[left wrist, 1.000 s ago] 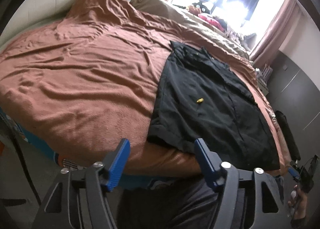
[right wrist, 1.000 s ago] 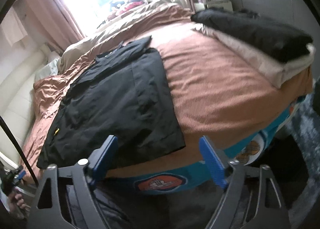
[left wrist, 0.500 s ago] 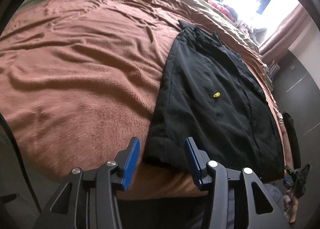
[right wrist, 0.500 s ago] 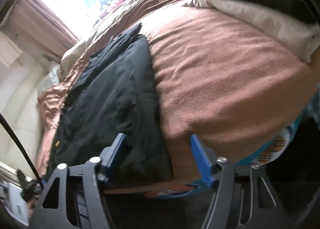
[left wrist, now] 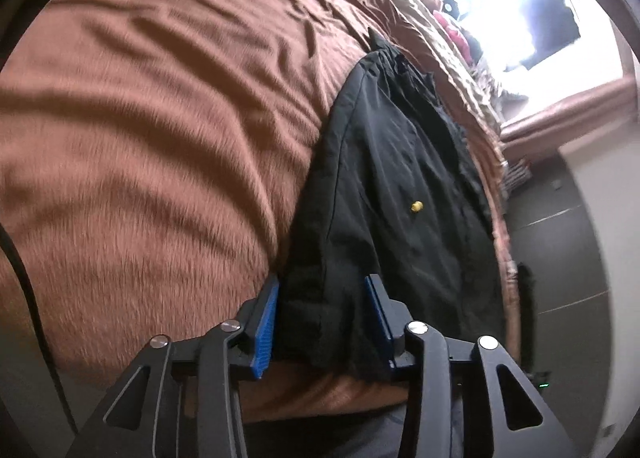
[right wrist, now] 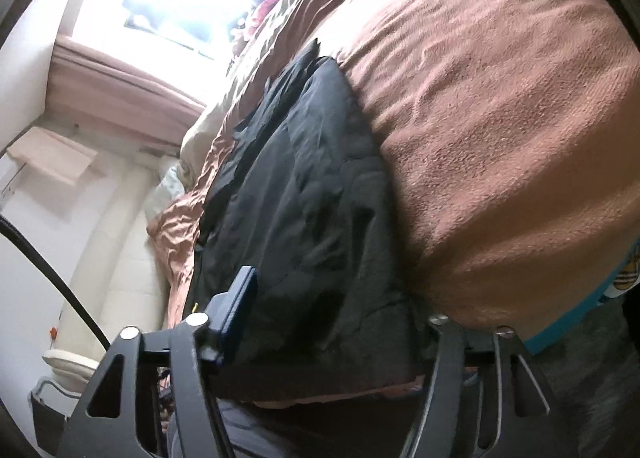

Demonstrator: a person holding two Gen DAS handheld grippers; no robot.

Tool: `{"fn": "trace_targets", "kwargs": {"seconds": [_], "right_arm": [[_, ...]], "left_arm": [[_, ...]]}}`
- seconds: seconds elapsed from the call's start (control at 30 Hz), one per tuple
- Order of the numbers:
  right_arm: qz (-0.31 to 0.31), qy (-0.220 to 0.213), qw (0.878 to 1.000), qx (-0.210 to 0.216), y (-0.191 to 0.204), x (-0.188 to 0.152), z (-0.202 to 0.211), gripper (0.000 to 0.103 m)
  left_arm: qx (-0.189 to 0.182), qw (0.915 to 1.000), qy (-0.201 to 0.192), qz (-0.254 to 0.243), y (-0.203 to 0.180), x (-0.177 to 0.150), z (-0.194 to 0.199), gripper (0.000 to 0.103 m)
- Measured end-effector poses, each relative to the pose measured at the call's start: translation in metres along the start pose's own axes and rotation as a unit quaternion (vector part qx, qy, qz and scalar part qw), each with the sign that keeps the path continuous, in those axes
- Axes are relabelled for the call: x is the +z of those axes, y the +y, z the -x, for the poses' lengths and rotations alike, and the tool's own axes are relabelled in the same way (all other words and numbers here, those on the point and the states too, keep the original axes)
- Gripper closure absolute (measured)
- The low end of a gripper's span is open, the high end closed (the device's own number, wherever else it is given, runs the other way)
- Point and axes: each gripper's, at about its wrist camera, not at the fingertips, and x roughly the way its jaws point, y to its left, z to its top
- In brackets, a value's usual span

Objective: Fold large clothes
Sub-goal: 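Move both tools to the shirt hem and close on it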

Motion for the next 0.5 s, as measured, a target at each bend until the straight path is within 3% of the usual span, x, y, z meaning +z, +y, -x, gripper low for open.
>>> {"fn": "trace_targets", "kwargs": {"seconds": [0.13, 0.33, 0.5], "right_arm": [[-0.011, -0.004, 1.000, -0.008, -0.003, 0.000, -0.007, 0.066], [-0.035, -0.012, 0.999, -0.006, -0.003, 0.000, -0.008, 0.068], [-0.029, -0.010, 0.999, -0.015, 0.004, -0.001, -0.008, 0.068]], "left_arm": [[-0.049, 0.9981, 0.006, 0.037, 0.008, -0.008, 0.005, 0.062], [-0.084, 0.9951, -0.016, 0.050, 0.004, -0.008, 0.010, 0.062], [-0.039, 0.9987, -0.025, 0.021, -0.017, 0.001, 0.001, 0.062]]}}
